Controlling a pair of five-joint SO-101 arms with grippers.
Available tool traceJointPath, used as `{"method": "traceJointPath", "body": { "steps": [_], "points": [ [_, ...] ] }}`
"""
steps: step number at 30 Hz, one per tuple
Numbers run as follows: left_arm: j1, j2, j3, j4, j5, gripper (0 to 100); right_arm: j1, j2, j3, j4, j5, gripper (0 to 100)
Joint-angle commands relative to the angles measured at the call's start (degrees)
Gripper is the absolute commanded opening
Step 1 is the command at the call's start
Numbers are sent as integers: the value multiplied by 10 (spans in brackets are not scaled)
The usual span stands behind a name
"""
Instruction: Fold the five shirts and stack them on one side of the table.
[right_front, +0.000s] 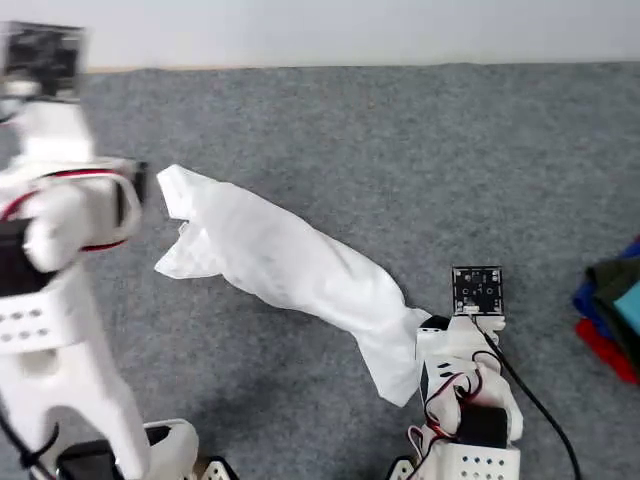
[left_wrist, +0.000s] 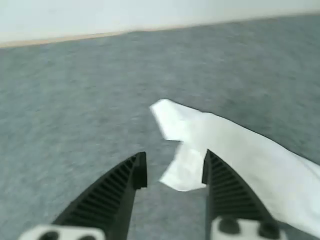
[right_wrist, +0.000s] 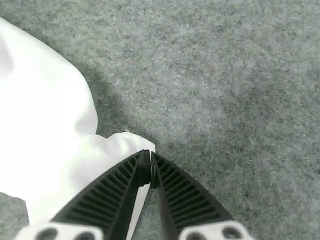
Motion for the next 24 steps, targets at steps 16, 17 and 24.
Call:
{"method": "traceJointPath", "body": {
  "steps": [16, 17, 24],
  "points": [
    [-144, -139, 101, 12, -10, 187, -122, -7, -41, 42, -3, 9],
    [-148, -155, 120, 12, -20, 187, -107, -7, -62, 39, -3, 9],
    [-193, -259, 255, 12, -84, 187, -90, 16, -244, 73, 2, 9]
  ]
}}
